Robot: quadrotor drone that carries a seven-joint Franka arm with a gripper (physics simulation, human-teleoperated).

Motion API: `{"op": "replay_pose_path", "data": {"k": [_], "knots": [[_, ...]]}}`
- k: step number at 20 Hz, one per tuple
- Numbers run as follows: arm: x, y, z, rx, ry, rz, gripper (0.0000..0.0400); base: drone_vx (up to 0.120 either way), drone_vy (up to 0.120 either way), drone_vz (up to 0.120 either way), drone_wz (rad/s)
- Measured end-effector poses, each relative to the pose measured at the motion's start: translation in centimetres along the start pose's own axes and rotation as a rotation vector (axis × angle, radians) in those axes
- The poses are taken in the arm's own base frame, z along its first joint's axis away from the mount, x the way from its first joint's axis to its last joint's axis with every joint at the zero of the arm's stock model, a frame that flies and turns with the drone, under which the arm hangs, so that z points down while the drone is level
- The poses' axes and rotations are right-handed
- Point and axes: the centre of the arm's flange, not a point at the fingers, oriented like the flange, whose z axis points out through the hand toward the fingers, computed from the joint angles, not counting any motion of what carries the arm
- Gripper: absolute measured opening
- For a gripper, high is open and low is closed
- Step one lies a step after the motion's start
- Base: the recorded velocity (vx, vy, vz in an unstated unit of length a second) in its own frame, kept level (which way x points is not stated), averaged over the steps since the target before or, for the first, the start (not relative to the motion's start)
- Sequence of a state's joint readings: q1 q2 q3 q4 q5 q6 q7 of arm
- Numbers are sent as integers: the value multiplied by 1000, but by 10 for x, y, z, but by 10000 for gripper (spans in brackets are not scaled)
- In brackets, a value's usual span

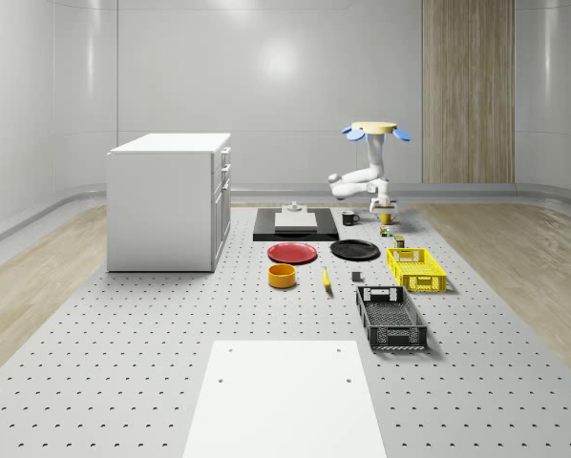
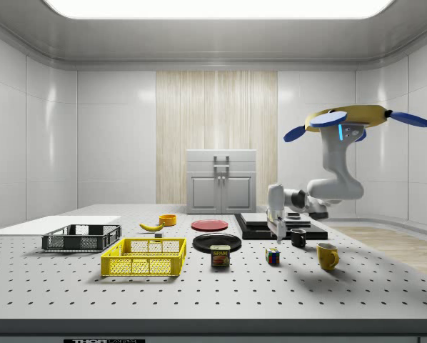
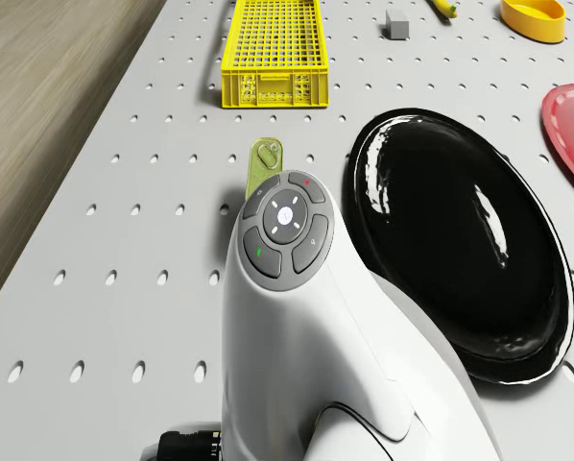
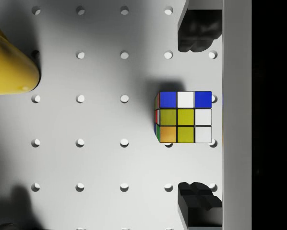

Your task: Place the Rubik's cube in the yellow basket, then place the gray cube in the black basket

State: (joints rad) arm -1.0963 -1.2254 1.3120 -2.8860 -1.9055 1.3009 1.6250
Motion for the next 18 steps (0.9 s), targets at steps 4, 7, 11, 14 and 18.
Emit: {"op": "replay_pose_path", "data": {"k": [4, 7, 11, 14, 18], "knots": [[0, 0, 0, 0, 0, 0, 400, 60, -40, -120, 0], [0, 0, 0, 0, 0, 0, 400, 0, 0, -120, 0], [0, 0, 0, 0, 0, 0, 400, 0, 40, -30, 0], [0, 0, 1, 0, 0, 0, 400, 0, 0, 0, 0], [0, 0, 10, 0, 0, 0, 400, 0, 0, 0, 0]]}}
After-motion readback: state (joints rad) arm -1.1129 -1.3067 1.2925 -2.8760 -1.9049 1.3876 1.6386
